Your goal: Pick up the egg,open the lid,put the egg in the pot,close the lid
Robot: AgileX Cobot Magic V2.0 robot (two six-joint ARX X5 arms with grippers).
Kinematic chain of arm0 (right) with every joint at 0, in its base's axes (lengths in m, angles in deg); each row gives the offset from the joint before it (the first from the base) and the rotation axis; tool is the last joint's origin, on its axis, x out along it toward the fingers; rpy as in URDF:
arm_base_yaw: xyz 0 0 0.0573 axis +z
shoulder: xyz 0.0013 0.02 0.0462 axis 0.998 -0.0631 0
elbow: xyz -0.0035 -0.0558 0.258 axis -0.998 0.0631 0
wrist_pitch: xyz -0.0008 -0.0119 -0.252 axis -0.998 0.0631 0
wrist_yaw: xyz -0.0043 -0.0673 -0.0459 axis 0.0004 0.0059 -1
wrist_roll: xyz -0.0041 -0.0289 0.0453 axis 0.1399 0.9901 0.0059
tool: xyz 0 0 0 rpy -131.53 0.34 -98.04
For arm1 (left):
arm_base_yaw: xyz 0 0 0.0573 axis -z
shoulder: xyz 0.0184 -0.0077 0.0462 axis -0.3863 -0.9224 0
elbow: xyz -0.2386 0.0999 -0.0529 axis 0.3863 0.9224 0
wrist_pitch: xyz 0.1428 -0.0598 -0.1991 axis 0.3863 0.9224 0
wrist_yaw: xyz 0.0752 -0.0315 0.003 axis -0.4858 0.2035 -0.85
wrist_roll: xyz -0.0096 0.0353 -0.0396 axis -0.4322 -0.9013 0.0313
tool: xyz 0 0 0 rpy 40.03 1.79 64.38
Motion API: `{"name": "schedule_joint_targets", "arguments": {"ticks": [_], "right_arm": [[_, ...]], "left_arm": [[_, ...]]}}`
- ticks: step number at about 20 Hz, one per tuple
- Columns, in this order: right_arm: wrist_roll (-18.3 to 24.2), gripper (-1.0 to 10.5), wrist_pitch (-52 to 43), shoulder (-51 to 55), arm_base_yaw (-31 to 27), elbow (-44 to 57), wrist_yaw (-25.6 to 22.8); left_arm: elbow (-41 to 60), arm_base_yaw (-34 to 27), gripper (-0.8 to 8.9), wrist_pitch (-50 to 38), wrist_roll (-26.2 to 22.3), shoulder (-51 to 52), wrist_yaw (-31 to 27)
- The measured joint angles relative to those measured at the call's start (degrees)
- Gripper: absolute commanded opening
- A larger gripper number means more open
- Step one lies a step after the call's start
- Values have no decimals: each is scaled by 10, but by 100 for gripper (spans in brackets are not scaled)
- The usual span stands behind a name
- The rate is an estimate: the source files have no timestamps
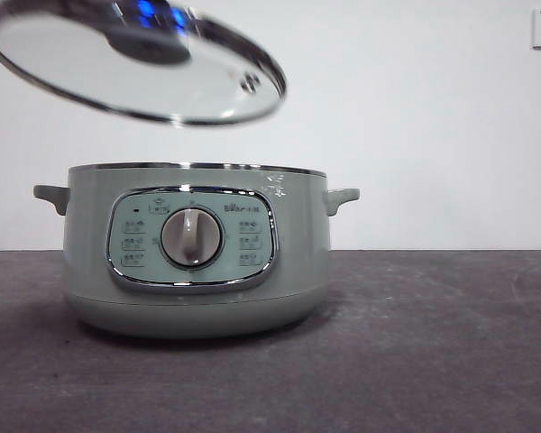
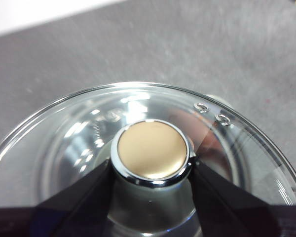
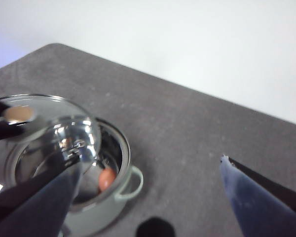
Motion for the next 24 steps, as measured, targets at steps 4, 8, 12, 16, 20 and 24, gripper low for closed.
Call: {"name": "schedule_joint_targets", "arguments": {"ticks": [4, 8, 12, 16, 20, 24], "right_arm": [[-8, 474, 34, 33, 0, 0, 0], [-10, 473, 52, 53, 0, 0, 0], [-12, 473, 58, 62, 0, 0, 0], [-13, 473, 59, 63, 0, 0, 0], [-14, 473, 61, 63, 0, 0, 0], [-15, 473, 62, 62, 0, 0, 18]], "left_arm": [[0, 1, -8, -34, 0, -50, 2], [0, 1, -8, -65, 0, -86, 2], [0, 4, -8, -82, 0, -109, 2], [0, 9, -8, -86, 0, -128, 1], [0, 13, -8, -89, -2, -141, 0], [0, 13, -8, -90, -4, -144, 0]]}}
